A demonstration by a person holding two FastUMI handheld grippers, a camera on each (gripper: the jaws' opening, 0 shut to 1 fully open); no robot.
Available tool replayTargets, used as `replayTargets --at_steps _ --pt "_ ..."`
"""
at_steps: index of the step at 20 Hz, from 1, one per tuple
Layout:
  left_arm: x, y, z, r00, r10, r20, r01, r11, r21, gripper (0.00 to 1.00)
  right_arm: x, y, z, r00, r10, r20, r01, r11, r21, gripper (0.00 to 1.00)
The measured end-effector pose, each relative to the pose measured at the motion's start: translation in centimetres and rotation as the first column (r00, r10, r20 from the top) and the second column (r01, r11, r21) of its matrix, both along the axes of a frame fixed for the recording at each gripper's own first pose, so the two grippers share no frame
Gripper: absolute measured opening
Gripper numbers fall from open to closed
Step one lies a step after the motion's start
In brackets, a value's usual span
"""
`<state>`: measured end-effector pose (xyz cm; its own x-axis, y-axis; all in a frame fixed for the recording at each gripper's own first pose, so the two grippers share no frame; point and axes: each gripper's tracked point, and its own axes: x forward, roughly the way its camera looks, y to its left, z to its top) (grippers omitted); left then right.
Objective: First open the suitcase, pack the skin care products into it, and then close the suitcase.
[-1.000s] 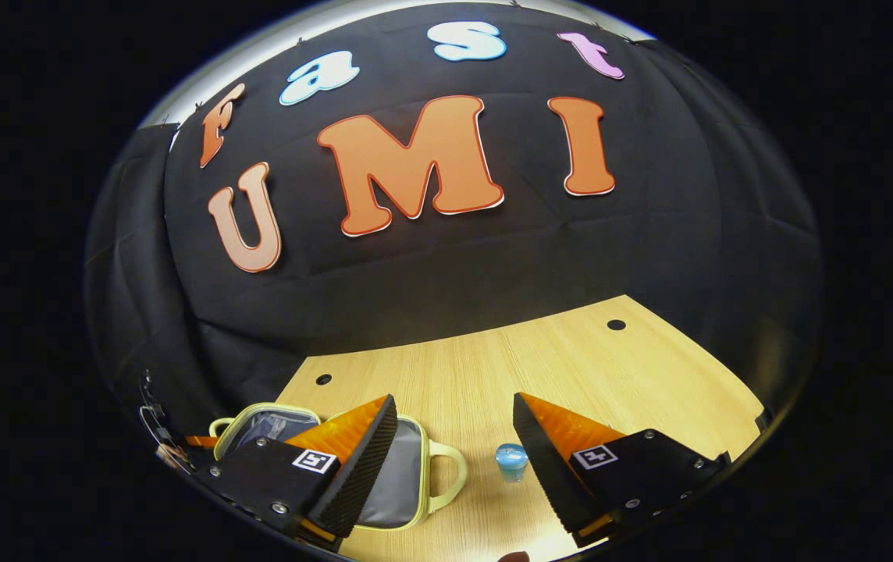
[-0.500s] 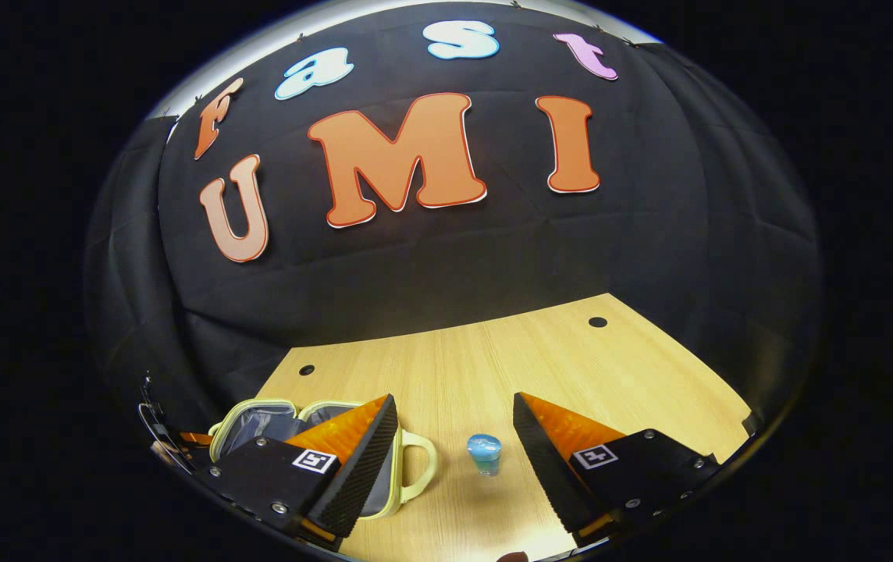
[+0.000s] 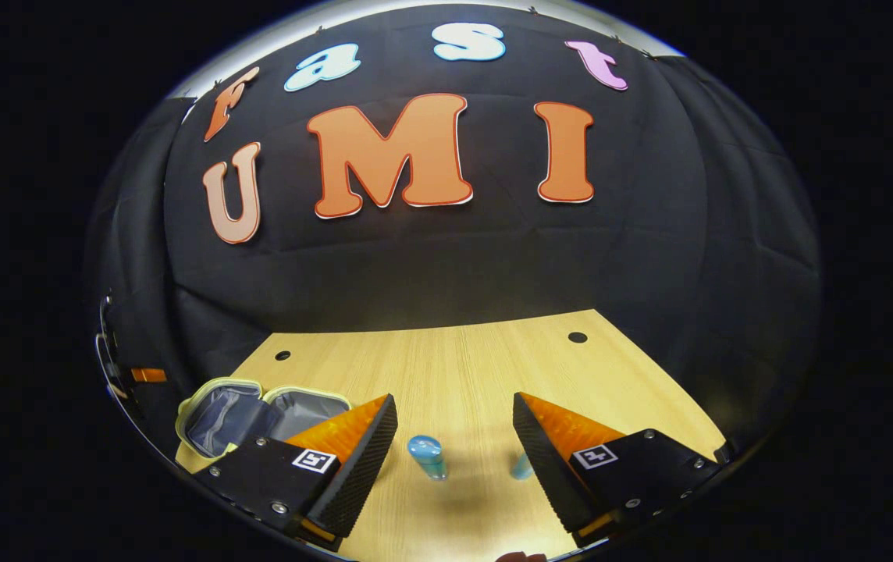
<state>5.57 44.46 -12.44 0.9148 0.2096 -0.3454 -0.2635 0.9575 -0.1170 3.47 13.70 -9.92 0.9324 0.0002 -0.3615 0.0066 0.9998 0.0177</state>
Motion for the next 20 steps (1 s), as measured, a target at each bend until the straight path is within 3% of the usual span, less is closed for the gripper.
replayTargets --at_steps 4,8,16,20 --pt "1.1 -10.4 7.0 0.988 -0.079 0.136 0.067 0.994 0.092 0.97 1.2 -2.9 0.4 1.0 -0.002 0.028 0.002 1.0 -0.013 0.95" --pt "2.1 -20.6 9.6 0.97 -0.166 0.18 0.136 0.976 0.17 0.97 1.9 -4.3 -0.1 0.999 0.035 0.037 -0.034 0.999 -0.012 0.94" --pt "4.0 -39.1 5.0 0.941 -0.285 0.185 0.257 0.953 0.162 0.97 1.6 -6.7 -4.4 0.995 0.094 -0.027 -0.093 0.995 0.039 0.94" --pt "4.6 -45.8 2.0 0.93 -0.334 0.154 0.305 0.934 0.183 0.97 1.0 -8.1 -6.6 0.991 0.114 -0.068 -0.111 0.993 0.044 0.94"
